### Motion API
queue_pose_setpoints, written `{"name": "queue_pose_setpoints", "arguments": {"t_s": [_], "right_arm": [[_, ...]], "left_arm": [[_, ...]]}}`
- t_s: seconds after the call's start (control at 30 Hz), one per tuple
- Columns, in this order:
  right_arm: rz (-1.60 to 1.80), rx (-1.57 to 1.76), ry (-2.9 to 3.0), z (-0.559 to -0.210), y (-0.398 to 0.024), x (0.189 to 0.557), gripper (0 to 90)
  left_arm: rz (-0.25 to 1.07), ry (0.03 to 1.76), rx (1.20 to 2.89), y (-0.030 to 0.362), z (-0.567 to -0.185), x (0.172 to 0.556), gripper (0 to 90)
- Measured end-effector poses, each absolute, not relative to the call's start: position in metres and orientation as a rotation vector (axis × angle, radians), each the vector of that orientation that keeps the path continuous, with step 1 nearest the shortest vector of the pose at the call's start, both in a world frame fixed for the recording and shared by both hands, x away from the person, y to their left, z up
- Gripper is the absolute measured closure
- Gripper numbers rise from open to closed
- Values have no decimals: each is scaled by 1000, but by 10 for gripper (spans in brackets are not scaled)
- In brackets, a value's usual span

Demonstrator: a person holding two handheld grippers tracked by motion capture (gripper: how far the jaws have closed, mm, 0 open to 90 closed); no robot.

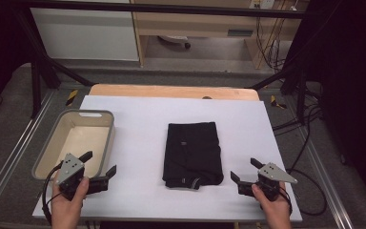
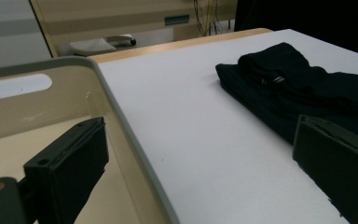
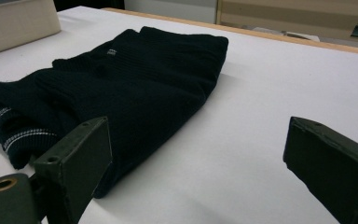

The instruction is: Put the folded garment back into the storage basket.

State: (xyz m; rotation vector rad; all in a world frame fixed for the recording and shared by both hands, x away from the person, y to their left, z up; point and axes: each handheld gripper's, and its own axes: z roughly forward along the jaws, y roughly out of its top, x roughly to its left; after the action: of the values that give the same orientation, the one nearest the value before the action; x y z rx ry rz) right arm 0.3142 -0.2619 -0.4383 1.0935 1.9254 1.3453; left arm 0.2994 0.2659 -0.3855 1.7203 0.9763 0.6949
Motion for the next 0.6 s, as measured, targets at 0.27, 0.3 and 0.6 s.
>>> {"name": "queue_pose_setpoints", "arguments": {"t_s": [0.27,0.3,0.6], "right_arm": [[1317,1117,1980,-440,-256,313,94],[1315,1114,1978,-439,-255,312,93],[1243,1122,2002,-440,-244,313,80]], "left_arm": [[693,918,1733,248,-386,295,35],[684,917,1744,245,-388,295,35],[618,860,1851,211,-404,292,40]]}}
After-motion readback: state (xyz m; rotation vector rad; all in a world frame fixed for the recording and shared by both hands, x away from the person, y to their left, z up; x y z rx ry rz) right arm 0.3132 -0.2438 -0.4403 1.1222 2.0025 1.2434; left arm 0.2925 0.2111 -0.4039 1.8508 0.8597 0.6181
